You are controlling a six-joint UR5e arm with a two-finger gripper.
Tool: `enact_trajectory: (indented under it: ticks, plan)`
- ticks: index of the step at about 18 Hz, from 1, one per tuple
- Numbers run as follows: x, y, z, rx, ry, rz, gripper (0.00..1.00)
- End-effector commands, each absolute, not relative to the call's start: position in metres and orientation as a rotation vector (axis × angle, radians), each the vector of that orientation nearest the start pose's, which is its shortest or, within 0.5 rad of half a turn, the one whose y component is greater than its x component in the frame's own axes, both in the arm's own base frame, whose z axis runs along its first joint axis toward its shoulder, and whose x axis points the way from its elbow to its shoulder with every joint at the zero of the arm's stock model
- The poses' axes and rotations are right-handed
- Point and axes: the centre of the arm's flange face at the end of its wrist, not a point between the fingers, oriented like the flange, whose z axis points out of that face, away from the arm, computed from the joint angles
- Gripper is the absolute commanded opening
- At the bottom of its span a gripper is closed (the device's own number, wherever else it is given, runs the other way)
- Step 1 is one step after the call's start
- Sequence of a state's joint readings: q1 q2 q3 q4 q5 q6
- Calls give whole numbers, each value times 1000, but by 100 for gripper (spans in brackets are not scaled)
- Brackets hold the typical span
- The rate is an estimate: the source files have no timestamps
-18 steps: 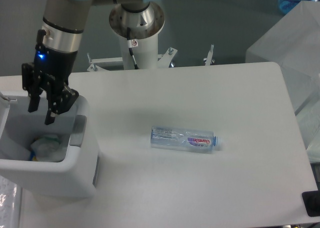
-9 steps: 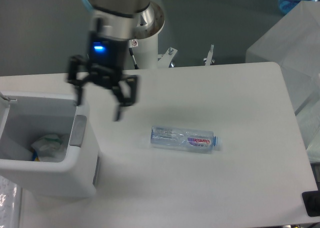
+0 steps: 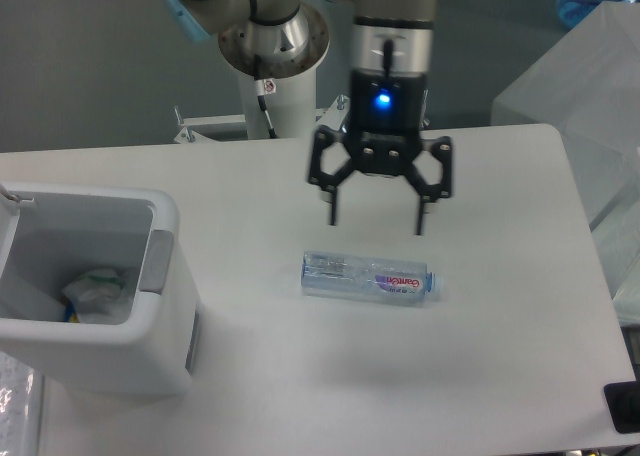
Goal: Place the trash in the trash can
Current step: 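Move the open gripper over the clear water bottle's capped end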
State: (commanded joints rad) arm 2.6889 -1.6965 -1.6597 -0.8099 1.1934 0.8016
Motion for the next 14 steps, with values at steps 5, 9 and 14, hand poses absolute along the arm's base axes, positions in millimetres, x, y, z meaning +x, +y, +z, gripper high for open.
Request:
enact_trajectory:
  ticks: [5,9,14]
  plan:
    - [-472,371,418,-2628,180,380,100]
    - [-495,353,378,-2731,582,440,100]
    - [-525,352,334,-2806,939,400,100]
